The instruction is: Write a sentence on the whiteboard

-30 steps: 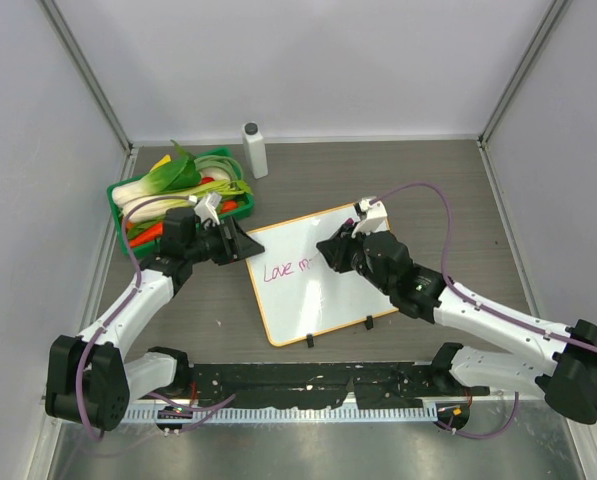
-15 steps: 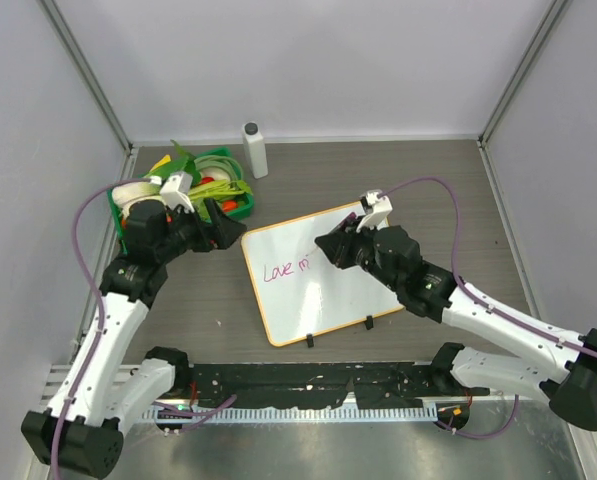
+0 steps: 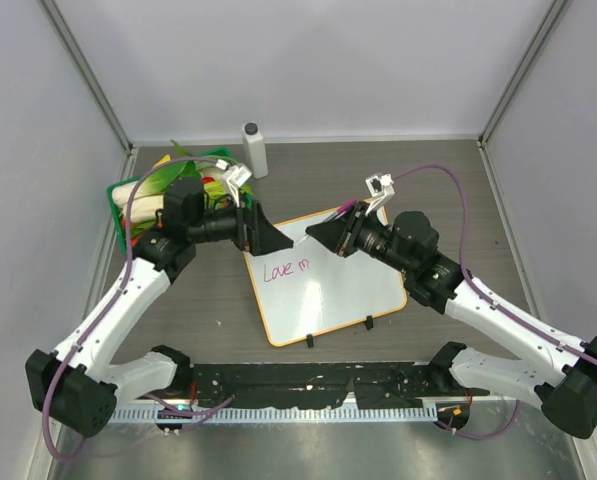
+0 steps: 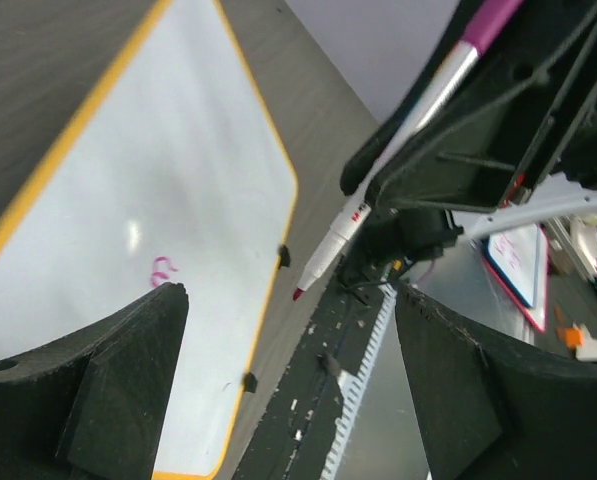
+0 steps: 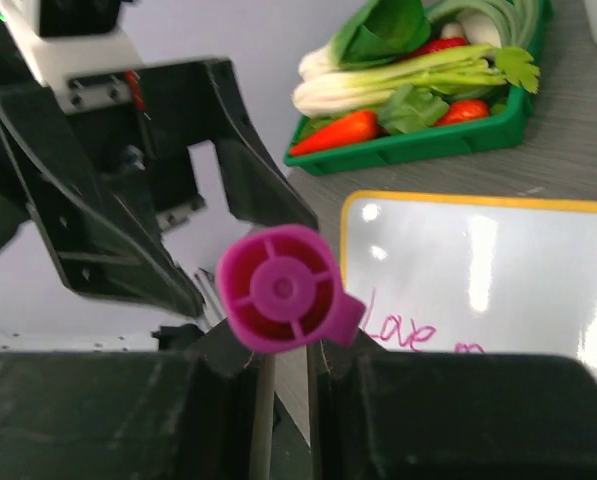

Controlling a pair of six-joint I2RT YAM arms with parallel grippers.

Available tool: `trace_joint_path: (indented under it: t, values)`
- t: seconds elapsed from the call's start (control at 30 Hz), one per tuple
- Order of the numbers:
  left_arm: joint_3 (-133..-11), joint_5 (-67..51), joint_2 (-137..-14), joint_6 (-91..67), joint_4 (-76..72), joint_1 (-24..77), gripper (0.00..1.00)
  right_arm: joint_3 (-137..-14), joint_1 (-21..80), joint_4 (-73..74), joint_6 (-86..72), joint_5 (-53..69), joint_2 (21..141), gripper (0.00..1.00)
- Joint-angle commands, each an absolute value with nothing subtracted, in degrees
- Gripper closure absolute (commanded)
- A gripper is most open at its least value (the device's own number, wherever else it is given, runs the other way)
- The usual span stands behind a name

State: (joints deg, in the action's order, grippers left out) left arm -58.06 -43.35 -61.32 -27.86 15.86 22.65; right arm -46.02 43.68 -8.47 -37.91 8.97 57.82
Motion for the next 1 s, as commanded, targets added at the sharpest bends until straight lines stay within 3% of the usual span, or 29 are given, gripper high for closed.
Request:
trace_joint_path:
  t: [0.0, 0.17, 0.37, 0.63, 0.77, 0.9, 0.97]
  values:
    - [-60.91, -51.5, -63.89, -28.91, 8.01, 27.33, 0.13, -44.48, 40.35, -19.42, -46.13, 18.36, 58.01, 0.99]
    - [-60.12, -52.55, -66.44, -31.11, 2.82, 29.53, 0.19, -42.89, 38.32, -22.23, -49.04, 20.48, 58.01, 0.99]
    - [-60.73, -52.21, -68.81, -32.43, 0.35, 30.76, 0.37, -42.28, 37.71, -23.02, -50.27, 21.01, 58.1, 0.99]
    - [-63.01, -49.4, -69.96, -29.1, 6.05, 30.85, 0.99, -42.45, 37.27, -23.56, -51.59, 21.09, 58.18, 0.99]
    - [-63.63, -46.5, -69.0, -26.55, 10.28, 30.94, 1.0, -42.97, 37.27, -21.89, -50.55, 21.18, 57.83, 0.99]
    - [-63.9, -46.84, -68.47, -26.45, 10.9, 30.94, 1.0, -44.82, 37.09, -17.14, -47.99, 20.83, 57.22, 0.72]
    - [-64.33, -47.63, -68.47, -26.11, 11.34, 30.94, 1.0, -45.35, 36.83, -16.35, -47.46, 21.09, 56.69, 0.52]
